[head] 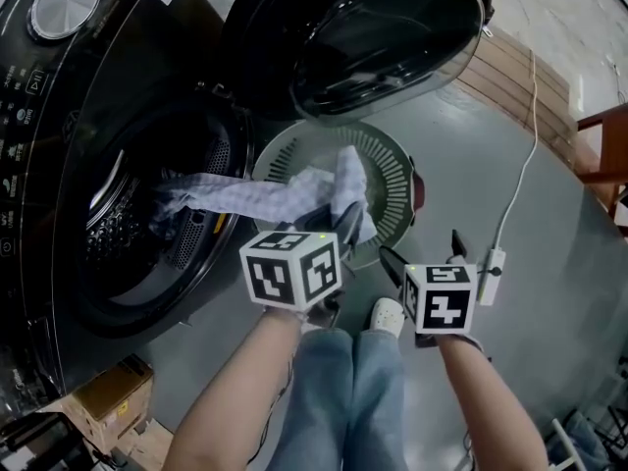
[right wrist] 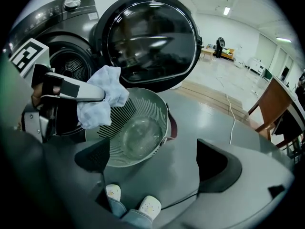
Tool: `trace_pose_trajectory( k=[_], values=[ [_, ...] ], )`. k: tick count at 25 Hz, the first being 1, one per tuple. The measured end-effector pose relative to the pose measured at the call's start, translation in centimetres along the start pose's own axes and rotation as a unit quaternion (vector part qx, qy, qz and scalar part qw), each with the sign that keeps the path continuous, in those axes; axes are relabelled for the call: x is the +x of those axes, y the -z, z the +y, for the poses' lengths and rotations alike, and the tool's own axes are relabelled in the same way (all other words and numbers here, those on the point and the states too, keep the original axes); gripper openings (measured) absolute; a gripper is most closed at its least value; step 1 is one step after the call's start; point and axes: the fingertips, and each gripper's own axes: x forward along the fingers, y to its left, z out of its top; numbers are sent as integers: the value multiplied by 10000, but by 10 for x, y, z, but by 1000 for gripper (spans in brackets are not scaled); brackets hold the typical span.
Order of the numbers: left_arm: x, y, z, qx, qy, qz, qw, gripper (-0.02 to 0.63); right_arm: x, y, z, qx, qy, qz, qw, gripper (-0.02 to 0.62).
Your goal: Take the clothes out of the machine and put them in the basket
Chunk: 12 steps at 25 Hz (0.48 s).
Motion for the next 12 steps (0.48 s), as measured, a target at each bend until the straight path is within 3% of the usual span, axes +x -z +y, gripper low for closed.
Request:
trace_pose_trajectory(
  k=[4, 5, 7, 9, 12],
  values=[
    [7, 11, 9, 420, -378, 272, 9980, 61, 2, 3, -3, 15, 4, 30, 10000, 566],
    [9, 13, 13, 456, -486, 310, 9973, 141, 2, 3, -4, 16, 3, 27, 10000, 566],
    [12, 14, 22, 437, -690, 355, 9960, 389, 4, 2, -4, 26, 8, 24, 10000, 566],
    [12, 15, 31, 503, -930, 374, 9937, 443, 5, 2, -4, 36, 12, 27, 10000, 566],
    [9, 16, 42, 653, -1132, 449, 9904, 456, 7, 1, -1, 28, -3, 33, 10000, 566]
  ],
)
